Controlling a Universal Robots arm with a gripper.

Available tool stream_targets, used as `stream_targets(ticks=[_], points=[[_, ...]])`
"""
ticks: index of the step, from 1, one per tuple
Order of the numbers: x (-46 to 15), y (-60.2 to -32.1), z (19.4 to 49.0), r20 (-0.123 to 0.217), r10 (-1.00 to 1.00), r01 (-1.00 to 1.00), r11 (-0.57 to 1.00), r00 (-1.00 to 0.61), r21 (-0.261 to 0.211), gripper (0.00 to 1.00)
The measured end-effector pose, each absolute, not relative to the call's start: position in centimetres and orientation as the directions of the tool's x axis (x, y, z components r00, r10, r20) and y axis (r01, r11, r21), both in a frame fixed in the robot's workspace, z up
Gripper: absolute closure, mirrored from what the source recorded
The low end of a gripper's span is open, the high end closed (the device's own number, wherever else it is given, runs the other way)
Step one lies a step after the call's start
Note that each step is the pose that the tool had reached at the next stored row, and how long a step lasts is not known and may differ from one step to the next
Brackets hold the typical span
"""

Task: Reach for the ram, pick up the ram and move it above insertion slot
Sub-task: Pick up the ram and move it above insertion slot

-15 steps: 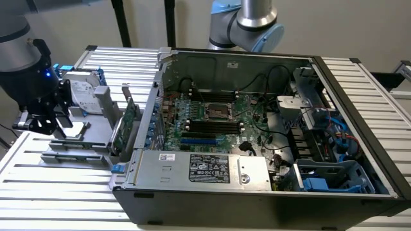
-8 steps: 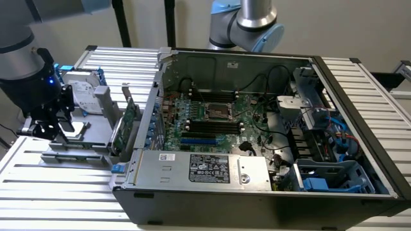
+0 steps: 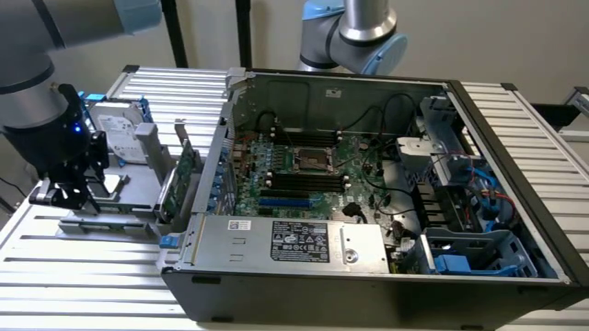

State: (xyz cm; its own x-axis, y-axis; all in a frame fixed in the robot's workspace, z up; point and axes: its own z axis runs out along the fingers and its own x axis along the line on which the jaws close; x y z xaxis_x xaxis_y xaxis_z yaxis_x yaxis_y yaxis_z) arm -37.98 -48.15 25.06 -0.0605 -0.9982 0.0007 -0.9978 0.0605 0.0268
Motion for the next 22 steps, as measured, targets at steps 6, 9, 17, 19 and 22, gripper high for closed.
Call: stream_targets(ticks=[6,9,17,19,22], points=[[-38.0,-48.5,24.0,0.001,-0.998,-0.998,0.061,-0.061,0.027,0.64],[-38.0,-48.6,23.4,0.001,-0.998,-0.998,0.06,-0.06,0.027,0.64],[-38.0,-48.7,22.0,0.001,-0.998,-0.998,0.06,-0.06,0.027,0.64],[-38.0,-48.7,21.6,0.0,-0.998,-0.998,0.06,-0.06,0.027,0.64],[-38.0,-48.7,21.0,0.001,-0.998,-0.998,0.059,-0.059,0.027,0.64]])
